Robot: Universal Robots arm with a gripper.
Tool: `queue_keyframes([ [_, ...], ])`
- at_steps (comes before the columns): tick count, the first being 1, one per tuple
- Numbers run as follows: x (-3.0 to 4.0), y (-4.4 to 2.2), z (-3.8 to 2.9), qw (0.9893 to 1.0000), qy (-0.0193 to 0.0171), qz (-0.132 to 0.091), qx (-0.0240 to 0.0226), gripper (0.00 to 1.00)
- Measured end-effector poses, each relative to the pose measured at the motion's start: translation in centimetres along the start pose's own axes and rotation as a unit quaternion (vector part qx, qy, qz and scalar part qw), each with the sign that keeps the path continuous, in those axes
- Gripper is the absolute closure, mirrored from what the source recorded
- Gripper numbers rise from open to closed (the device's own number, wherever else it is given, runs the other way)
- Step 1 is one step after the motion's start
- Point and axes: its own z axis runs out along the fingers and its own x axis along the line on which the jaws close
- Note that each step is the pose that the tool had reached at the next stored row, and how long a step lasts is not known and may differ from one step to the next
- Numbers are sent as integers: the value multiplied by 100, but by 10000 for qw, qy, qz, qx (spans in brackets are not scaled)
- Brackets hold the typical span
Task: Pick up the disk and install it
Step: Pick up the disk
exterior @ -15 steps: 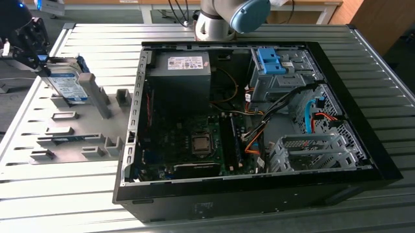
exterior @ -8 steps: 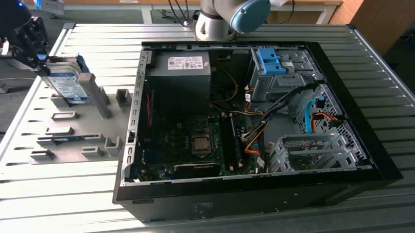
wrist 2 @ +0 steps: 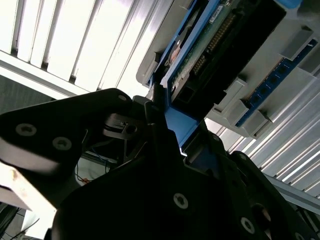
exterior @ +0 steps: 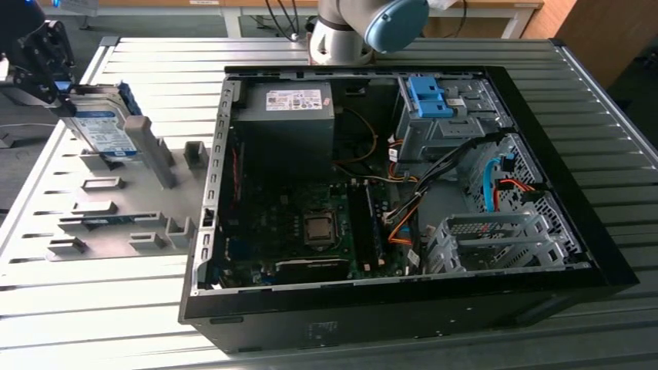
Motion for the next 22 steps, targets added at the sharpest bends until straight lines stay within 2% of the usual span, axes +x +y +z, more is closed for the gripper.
queue_keyframes([
  [7, 0, 1, -50, 10000, 0, 0, 0, 63],
  [22, -2, 4, -255, 10000, 0, 0, 0, 63],
])
